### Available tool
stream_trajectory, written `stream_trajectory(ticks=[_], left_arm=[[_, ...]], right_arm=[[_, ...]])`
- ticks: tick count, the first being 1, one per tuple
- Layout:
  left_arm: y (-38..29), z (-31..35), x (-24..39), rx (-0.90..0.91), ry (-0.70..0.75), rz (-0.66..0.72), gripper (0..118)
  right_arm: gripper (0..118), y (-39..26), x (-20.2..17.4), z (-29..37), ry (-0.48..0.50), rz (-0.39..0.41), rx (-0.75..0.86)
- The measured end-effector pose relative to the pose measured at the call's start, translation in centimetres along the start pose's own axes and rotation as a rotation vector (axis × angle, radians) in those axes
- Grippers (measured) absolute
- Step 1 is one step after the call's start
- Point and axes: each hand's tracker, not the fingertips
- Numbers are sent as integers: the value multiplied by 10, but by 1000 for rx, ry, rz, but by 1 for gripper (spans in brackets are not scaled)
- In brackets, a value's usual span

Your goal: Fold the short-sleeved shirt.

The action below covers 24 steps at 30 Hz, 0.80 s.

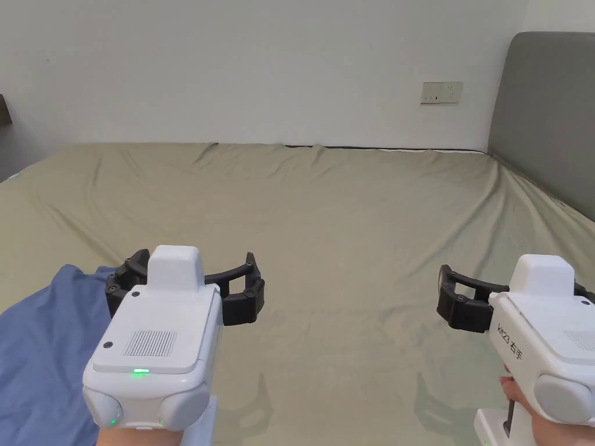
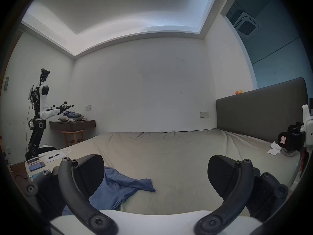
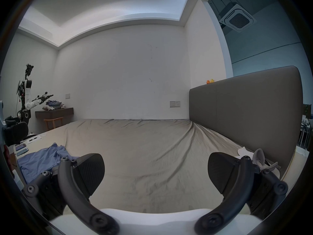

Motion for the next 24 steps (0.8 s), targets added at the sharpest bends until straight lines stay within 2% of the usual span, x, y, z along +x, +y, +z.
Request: stream_trajectory(ticks=[4, 14, 15, 16, 17, 18, 19, 20, 21, 22, 23, 24], left_arm=[[-1, 0, 0, -3, 2, -2, 118], [-1, -5, -4, -46, 12, 39, 118], [-1, -5, -5, -51, 7, 45, 115], [1, -5, -6, -56, 0, 55, 105], [4, -3, -7, -50, -7, 69, 76], [7, -2, -7, -36, 3, 68, 38], [10, -2, -6, -20, 46, 47, 7], [11, -3, -5, -16, 82, 27, 1], [11, -2, -6, -1, 104, 26, 0], [11, 0, -8, -4, 82, 41, 0], [12, -2, -11, -13, 63, 48, 0], [13, -4, -12, -35, 44, 50, 0]], right_arm=[[118, 0, -2, 1, 2, 20, 6], [118, 1, 1, 0, -7, 8, 1], [117, 2, 2, 1, -7, 4, 1], [116, 4, 3, 1, -9, -5, 2], [107, 6, 4, 2, -11, -17, 2], [82, 9, 6, 3, -6, -34, 10], [30, 12, 7, 6, 0, -51, 27], [0, 15, 6, 7, -11, -43, 33], [0, 17, 5, 6, -57, -8, 32], [0, 22, 3, 14, -137, 40, 100], [0, 23, 5, 13, -45, 17, 93], [0, 14, 8, 9, -6, -110, -59]])
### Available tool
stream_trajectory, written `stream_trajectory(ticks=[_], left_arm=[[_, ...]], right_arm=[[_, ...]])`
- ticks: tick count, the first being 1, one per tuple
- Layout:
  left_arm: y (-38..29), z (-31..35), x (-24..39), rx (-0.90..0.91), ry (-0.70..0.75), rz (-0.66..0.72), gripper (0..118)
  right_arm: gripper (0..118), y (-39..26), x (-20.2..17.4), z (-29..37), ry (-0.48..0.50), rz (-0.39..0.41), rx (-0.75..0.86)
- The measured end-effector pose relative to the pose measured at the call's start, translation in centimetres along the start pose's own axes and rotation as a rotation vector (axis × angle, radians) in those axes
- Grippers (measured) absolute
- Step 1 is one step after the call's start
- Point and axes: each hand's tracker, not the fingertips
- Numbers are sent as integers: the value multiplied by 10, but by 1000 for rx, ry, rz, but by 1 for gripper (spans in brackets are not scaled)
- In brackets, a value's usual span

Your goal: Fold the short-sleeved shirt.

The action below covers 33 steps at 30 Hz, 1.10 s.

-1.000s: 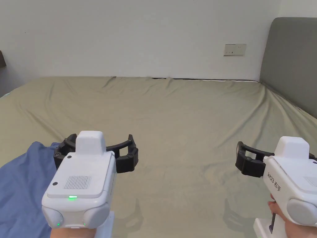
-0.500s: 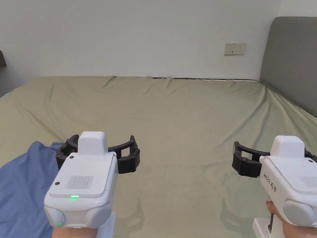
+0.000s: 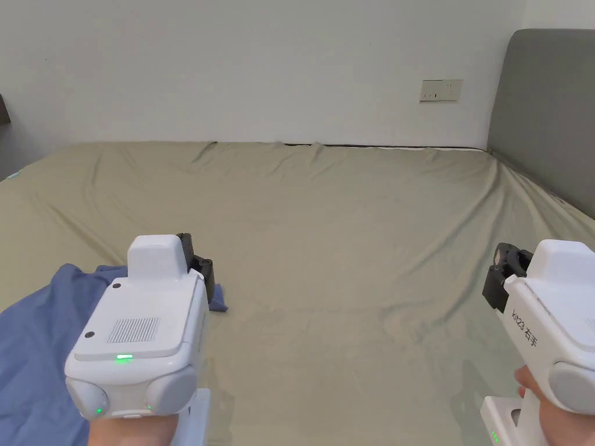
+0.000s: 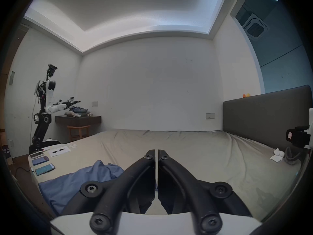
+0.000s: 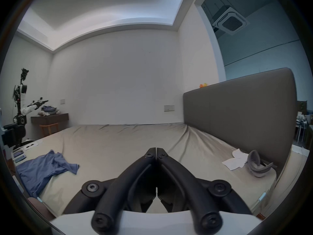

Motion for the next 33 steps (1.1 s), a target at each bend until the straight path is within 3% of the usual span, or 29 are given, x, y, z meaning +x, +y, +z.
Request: stream_trajectory(ticks=[2, 6, 14, 20, 24, 28, 33], left_arm=[[-2, -1, -3, -5, 7, 12, 0], [-2, -4, -7, -20, 11, 32, 0], [-3, 0, -21, -13, 72, 7, 0], [-11, 19, -53, -29, 184, -8, 0], [-12, 35, -86, -41, 295, -12, 0], [-13, 52, -127, -57, 402, 26, 0], [-16, 68, -158, -71, 495, -20, 0]], right_arm=[[0, 7, -6, 5, -48, 107, 84], [0, 5, -2, 2, -43, 83, 63], [0, 2, -23, -10, 11, 145, 72], [0, 2, -71, -33, 181, 159, 84], [0, -1, -114, -49, 315, 115, 44], [0, -7, -155, -52, 424, 167, 65], [0, -10, -184, -48, 529, 132, 23]])
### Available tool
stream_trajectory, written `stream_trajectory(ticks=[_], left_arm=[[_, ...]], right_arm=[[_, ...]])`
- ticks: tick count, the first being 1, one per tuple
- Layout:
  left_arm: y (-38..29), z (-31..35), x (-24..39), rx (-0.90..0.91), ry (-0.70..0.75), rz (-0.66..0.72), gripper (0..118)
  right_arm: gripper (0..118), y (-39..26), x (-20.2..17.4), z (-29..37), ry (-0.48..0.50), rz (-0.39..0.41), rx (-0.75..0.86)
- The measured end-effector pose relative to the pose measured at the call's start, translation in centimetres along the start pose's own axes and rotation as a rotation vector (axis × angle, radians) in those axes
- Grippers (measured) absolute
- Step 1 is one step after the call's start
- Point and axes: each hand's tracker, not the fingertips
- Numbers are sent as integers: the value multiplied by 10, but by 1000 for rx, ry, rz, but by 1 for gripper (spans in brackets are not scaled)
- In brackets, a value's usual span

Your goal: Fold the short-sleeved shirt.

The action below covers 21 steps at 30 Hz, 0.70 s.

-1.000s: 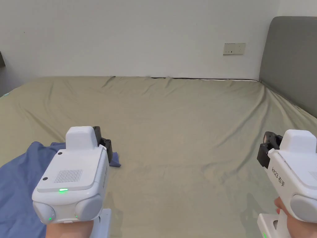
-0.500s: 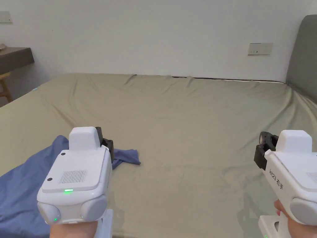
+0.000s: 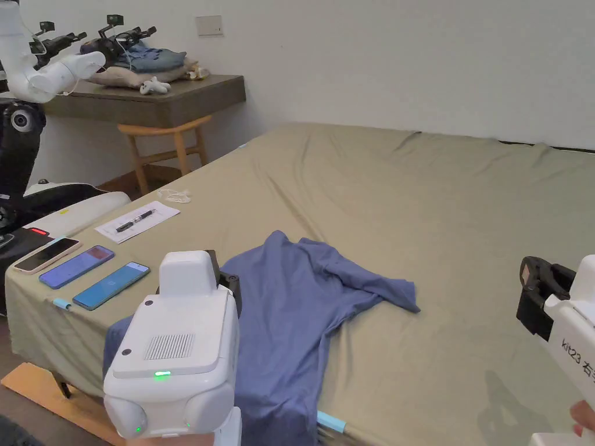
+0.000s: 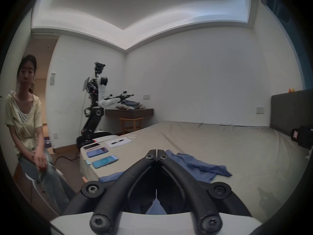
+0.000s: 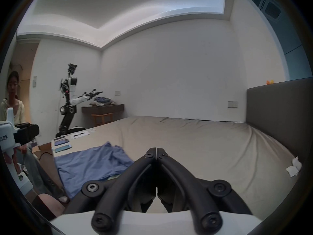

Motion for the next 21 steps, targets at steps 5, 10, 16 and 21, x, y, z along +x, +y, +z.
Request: stream_trajectory(ticks=[5, 10, 16, 21], left_arm=[[6, -11, -5, -26, 5, 16, 0], [20, -55, 12, -196, -118, 63, 0], [-1, -182, 49, -441, -254, -55, 0], [-50, -305, 80, -729, -293, -15, 7]], right_arm=[[0, -2, -3, -2, 43, 10, -20], [0, -5, 18, -1, 25, -57, -61], [0, -27, 48, 6, -15, -105, -145], [0, -37, 73, 8, -80, -89, -181]])
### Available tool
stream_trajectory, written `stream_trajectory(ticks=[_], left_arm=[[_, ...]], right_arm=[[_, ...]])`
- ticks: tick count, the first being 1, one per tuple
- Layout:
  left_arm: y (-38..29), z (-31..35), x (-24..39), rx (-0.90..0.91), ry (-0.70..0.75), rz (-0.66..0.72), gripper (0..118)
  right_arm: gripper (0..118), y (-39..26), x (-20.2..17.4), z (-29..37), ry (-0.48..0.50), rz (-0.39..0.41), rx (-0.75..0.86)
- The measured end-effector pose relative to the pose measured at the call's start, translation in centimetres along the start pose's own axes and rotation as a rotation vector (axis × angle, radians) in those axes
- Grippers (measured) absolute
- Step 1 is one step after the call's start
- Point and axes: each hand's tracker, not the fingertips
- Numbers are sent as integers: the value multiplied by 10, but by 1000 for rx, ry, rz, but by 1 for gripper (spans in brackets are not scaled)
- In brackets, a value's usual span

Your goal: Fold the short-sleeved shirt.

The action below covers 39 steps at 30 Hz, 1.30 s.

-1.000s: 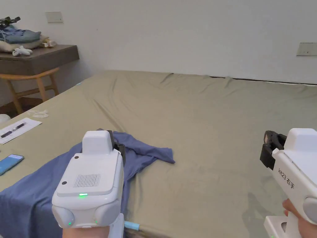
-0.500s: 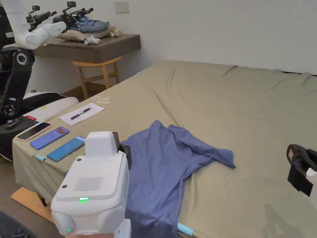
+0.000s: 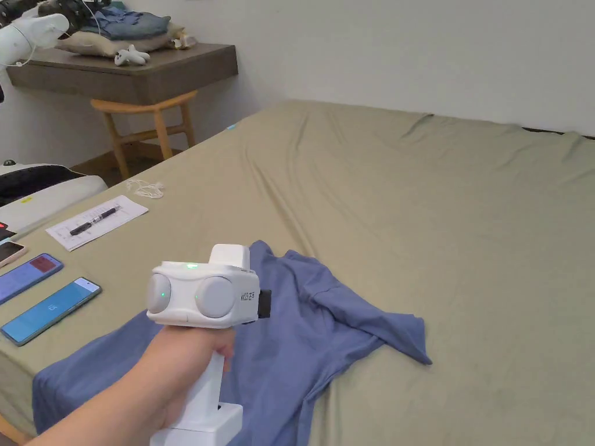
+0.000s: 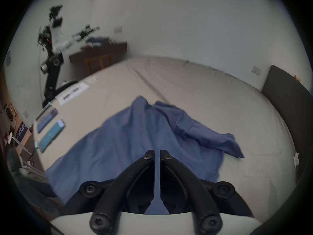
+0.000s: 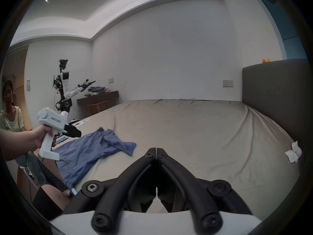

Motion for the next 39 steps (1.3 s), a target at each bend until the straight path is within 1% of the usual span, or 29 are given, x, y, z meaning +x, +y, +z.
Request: stream_trajectory(ticks=[1, 2, 3, 4, 5, 6, 8, 9, 11, 13, 14, 15, 16, 17, 18, 19, 20, 22, 23, 24, 26, 27, 31, 33, 34, 36, 37, 39], left_arm=[[5, -18, 0, -12, 2, -16, 20], [11, -37, -2, -25, -2, -10, 58], [14, -52, -4, -40, -5, 0, 92], [17, -72, -6, -69, 1, 24, 116], [20, -85, -8, -104, 9, 62, 116], [21, -95, -10, -86, 26, 91, 114], [23, -102, -9, -54, -21, 136, 114], [23, -107, -8, -54, -11, 143, 114], [21, -118, 0, -78, 26, 125, 113], [15, -118, 7, -145, 72, 85, 111], [11, -119, 11, -153, 89, 76, 97], [8, -118, 18, -130, 146, 46, 89], [9, -107, 22, -72, 120, 27, 83], [6, -101, 30, -69, 98, 27, 62], [4, -93, 39, -30, 86, 5, 38], [1, -88, 50, -1, 135, -54, 0], [4, -85, 49, 6, 152, -76, 0], [8, -78, 49, 5, 124, -91, 0], [15, -66, 45, 11, 123, -73, 0], [24, -60, 33, 35, 85, -28, 0], [40, -26, 25, 98, 16, 71, 0], [48, -11, 24, 115, -8, 89, 0], [77, 66, 44, 262, -45, -36, 0], [90, 101, 65, 324, -110, -38, 0], [99, 120, 79, 348, -151, -59, 0], [110, 154, 118, 398, -216, -120, 0], [113, 169, 137, 414, -249, -155, 0], [117, 195, 174, 440, -315, -231, 0]], right_arm=[[0, 1, 3, 0, -15, 4, -3], [0, 2, 3, 0, -24, 8, -8], [0, 1, 4, 0, -33, 13, -12], [0, 0, 6, 0, -46, 19, -13], [0, -2, 7, 0, -57, 28, -14], [0, -2, 6, -1, -62, 39, -21], [0, -5, 5, -3, -59, 61, -37], [0, -6, 4, -4, -56, 62, -42], [0, -7, 0, -7, -43, 67, -52], [0, -7, -3, -9, -35, 78, -57], [0, -6, -5, -10, -34, 86, -56], [0, -5, -6, -10, -33, 94, -54], [0, -4, -6, -9, -30, 100, -52], [0, -3, -6, -6, -28, 101, -47], [0, -3, -5, -5, -28, 101, -43], [0, -3, -5, -4, -27, 97, -40], [0, -2, -4, -4, -26, 92, -41], [0, 0, -1, 0, -28, 81, -41], [0, 2, -1, 3, -30, 74, -37], [0, 4, 0, 6, -31, 69, -25], [0, 9, 2, 15, -39, 59, 6], [0, 11, 2, 18, -40, 55, 15], [0, 21, 4, 34, -22, -6, 61], [0, 26, 5, 42, -22, -31, 79], [0, 27, 6, 48, -30, -52, 82], [0, 29, 10, 62, -54, -126, 106], [0, 30, 12, 69, -47, -137, 111], [0, 31, 16, 79, -51, -128, 126]])
